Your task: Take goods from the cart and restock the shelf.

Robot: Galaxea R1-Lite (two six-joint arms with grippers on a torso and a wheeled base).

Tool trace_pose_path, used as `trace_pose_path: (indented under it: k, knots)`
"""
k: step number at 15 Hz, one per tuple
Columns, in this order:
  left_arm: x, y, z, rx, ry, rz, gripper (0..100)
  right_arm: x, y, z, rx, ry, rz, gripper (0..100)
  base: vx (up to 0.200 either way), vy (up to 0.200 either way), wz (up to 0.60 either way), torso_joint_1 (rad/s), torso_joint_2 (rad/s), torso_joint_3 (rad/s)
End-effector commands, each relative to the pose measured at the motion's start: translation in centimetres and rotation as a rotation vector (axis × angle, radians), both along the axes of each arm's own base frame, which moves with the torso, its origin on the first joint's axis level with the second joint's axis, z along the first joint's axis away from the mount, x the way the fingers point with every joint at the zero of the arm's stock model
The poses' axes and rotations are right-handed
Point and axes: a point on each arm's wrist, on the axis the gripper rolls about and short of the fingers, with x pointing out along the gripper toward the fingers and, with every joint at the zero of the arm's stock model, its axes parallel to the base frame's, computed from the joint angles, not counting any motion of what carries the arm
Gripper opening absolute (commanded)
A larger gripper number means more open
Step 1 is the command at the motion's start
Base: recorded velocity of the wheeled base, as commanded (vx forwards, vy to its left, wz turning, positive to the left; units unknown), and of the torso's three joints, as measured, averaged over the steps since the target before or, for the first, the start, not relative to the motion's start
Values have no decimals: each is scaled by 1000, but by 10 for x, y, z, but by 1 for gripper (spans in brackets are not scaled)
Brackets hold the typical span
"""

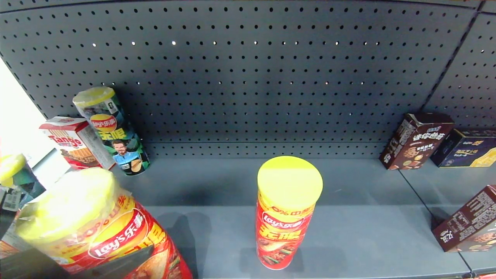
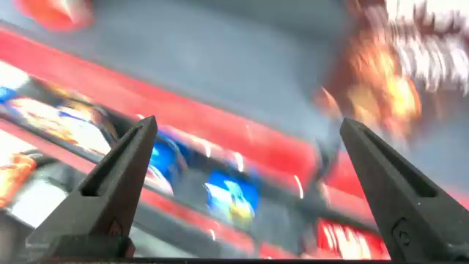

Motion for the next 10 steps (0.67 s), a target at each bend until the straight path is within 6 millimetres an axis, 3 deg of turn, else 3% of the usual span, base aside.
trace_pose_path:
  k: [1, 4, 7, 10]
  knots:
    - [-1, 0, 2, -7, -11, -2, 0, -9, -3, -5, 42, -96, -79, 100, 0, 0, 0, 0, 0, 0]
    - [-1, 0, 3, -10, -16, -5, 0, -9, -3, -5, 29, -103, -91, 100, 0, 0, 0, 0, 0, 0]
    - [-1, -1, 4, -13, -20, -18, 0, -10, 2, -5, 56, -93, 146, 100, 0, 0, 0, 0, 0, 0]
    - [-1, -1, 5, -15, -21, -24, 0, -10, 1, -5, 192, -50, 47, 100, 0, 0, 0, 0, 0, 0]
